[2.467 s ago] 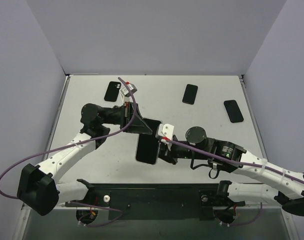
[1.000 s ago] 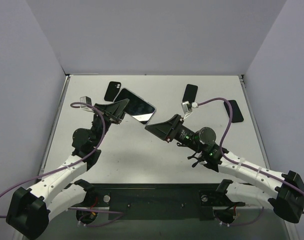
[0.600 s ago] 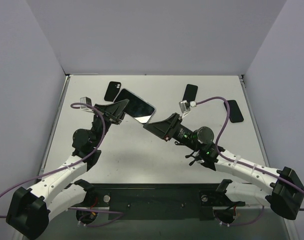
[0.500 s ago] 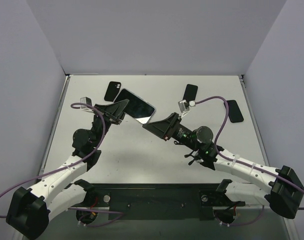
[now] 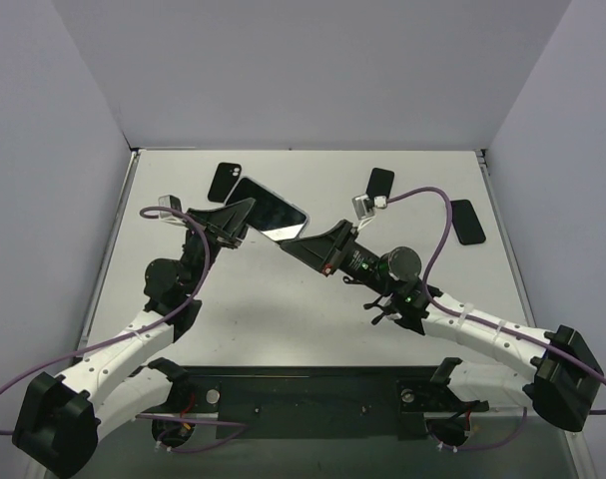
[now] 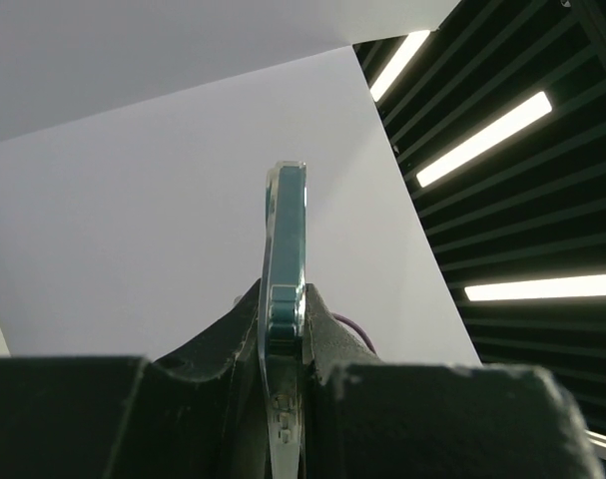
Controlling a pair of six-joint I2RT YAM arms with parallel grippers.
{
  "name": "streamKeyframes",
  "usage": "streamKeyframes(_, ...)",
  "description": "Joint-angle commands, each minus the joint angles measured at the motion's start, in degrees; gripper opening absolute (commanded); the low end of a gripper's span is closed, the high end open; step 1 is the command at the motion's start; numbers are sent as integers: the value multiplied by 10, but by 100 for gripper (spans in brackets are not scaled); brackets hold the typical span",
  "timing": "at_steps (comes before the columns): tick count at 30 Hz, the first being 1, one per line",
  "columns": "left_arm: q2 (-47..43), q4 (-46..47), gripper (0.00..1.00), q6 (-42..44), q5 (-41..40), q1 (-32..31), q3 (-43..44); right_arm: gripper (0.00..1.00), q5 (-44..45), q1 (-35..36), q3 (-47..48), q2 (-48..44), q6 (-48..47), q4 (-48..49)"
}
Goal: Take the phone out of the phone case
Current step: Remove the phone case from the phone.
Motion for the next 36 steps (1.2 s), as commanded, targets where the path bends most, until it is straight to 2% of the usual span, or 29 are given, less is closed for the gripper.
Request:
streamKeyframes(1, -14, 52, 0, -50, 12, -2, 20, 0, -66, 11, 19, 14, -66, 37)
streamKeyframes(3, -10, -13, 0, -101, 71, 12, 46, 0, -144, 22, 5, 5, -175, 22)
streamKeyframes(4, 2, -37, 0, -118, 92, 20, 57, 0, -161, 28, -2, -3, -256, -40)
streamKeyframes(5, 8, -33, 0, -159, 139, 36, 60, 0, -154, 35, 0, -29, -297, -89)
streamKeyframes(6, 26, -11, 0, -182, 159, 45, 65, 0, -135, 43, 8, -38, -384, -193)
streamKeyframes(7, 34, 7, 0, -225, 194, 57, 65, 0, -127, 60, 36, -48, -420, -240)
streamKeyframes(8, 48, 46, 0, -244, 205, 61, 66, 0, -91, 68, 52, -51, -489, -336)
streamKeyframes(10, 61, 75, 0, -285, 233, 63, 72, 0, -50, 83, 111, -42, -550, -410)
streamKeyframes(12, 63, 100, 0, -305, 245, 63, 77, 0, -31, 82, 134, -34, -583, -435)
streamKeyframes(16, 54, 120, 0, -311, 231, 62, 93, 0, -12, 71, 145, -23, -607, -428)
streamKeyframes(22, 54, 140, 0, -307, 235, 59, 118, 0, 4, 50, 85, -6, -541, -333)
streamKeyframes(24, 61, 161, 0, -312, 226, 57, 116, 0, 16, 31, 46, -3, -473, -268)
streamKeyframes(25, 67, 182, 0, -315, 223, 57, 113, 0, 3, 22, 21, 7, -406, -212)
streamKeyframes(26, 70, 195, 0, -318, 218, 57, 113, 0, 15, 0, 15, 11, -318, -203)
streamKeyframes(29, 77, 208, 0, -310, 224, 57, 113, 0, 16, -43, -10, 24, -143, -183)
streamKeyframes(32, 72, 206, 0, -283, 223, 57, 100, 0, -46, -72, -26, 27, 28, -140)
streamKeyframes(34, 70, 212, 0, -271, 216, 57, 86, 0, -61, -81, -49, 19, 90, -69)
streamKeyframes(36, 74, 224, 0, -268, 205, 57, 86, 0, -68, -80, -46, 5, 91, -98)
